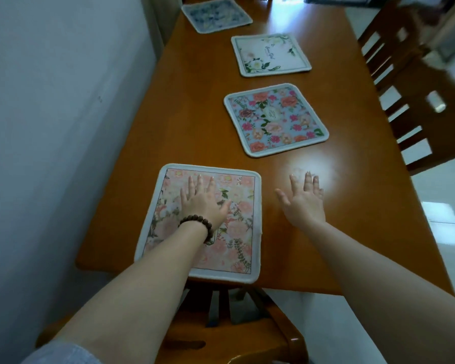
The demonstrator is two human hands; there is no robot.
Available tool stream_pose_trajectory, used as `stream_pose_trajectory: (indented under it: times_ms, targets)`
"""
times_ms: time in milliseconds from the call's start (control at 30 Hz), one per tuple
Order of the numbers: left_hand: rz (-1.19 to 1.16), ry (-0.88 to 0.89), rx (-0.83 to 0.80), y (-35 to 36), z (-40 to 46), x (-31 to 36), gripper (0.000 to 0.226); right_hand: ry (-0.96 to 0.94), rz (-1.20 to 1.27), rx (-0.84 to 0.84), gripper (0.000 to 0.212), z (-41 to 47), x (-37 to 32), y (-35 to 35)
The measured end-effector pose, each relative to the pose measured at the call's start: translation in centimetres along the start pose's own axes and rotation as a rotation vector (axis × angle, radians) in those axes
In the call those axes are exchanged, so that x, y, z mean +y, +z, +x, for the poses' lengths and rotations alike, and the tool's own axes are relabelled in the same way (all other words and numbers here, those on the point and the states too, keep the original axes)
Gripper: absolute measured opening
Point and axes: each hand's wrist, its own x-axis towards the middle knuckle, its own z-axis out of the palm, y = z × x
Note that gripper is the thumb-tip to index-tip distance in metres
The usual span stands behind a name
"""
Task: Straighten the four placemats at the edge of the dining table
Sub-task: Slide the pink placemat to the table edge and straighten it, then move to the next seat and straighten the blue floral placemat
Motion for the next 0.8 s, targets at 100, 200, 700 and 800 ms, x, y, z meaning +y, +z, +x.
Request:
stream_pose_trajectory:
  times_ms: [100, 200, 700, 800]
  targets:
    - [0.000, 0.079, 0.031, -1.0, 0.7, 4.1, 0.078, 0.056, -0.005, 0.032, 0.069, -0.6, 3.1, -1.3]
    - [-0.011, 0.172, 0.063, -1.8, 0.9, 8.3, 0.078, 0.110, -0.030, 0.048, 0.068, -1.6, 6.4, -2.5]
    - [0.093, 0.283, 0.104, -1.6, -0.9, 27.1, 0.078, 0.169, 0.045, 0.141, 0.063, -1.1, 23.4, -9.6]
    - [0.100, 0.266, 0.109, -0.9, -1.0, 33.4, 0.077, 0.141, 0.063, 0.148, 0.063, 0.8, 29.1, -11.3]
